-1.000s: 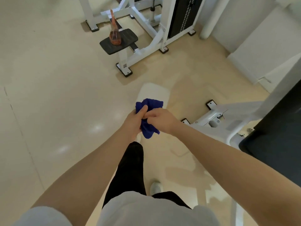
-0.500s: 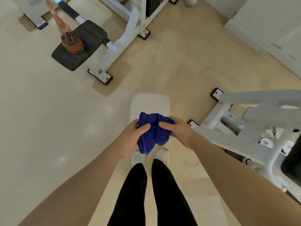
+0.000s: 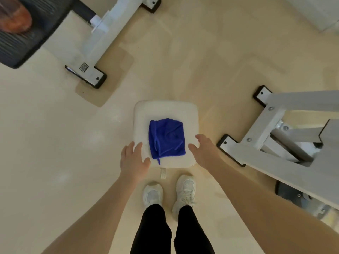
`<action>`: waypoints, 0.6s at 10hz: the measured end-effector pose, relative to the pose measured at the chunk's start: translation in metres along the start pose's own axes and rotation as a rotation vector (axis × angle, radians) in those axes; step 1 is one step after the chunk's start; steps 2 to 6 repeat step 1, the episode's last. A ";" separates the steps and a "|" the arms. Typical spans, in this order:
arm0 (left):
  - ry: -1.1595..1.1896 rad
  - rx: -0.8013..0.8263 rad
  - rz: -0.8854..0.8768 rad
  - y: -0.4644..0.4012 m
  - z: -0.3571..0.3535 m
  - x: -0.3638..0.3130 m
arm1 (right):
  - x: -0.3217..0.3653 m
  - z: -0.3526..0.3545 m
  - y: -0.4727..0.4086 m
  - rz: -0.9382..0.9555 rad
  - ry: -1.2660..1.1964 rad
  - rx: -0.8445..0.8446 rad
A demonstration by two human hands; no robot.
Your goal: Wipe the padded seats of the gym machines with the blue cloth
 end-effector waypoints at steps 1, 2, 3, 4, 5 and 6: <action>-0.107 -0.021 -0.076 0.038 0.038 -0.009 | 0.027 0.036 0.039 0.023 0.062 0.007; -0.107 -0.021 -0.076 0.038 0.038 -0.009 | 0.027 0.036 0.039 0.023 0.062 0.007; -0.107 -0.021 -0.076 0.038 0.038 -0.009 | 0.027 0.036 0.039 0.023 0.062 0.007; -0.107 -0.021 -0.076 0.038 0.038 -0.009 | 0.027 0.036 0.039 0.023 0.062 0.007; -0.107 -0.021 -0.076 0.038 0.038 -0.009 | 0.027 0.036 0.039 0.023 0.062 0.007; -0.107 -0.021 -0.076 0.038 0.038 -0.009 | 0.027 0.036 0.039 0.023 0.062 0.007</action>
Point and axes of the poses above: each hand's wrist, its own y-axis away from the middle knuckle, its own z-axis out of the back of the hand, x = y × z, the point moved 3 cm from there along -y, towards the middle knuckle, and after that the axes turned 11 degrees about z, right-handed, at the moved point
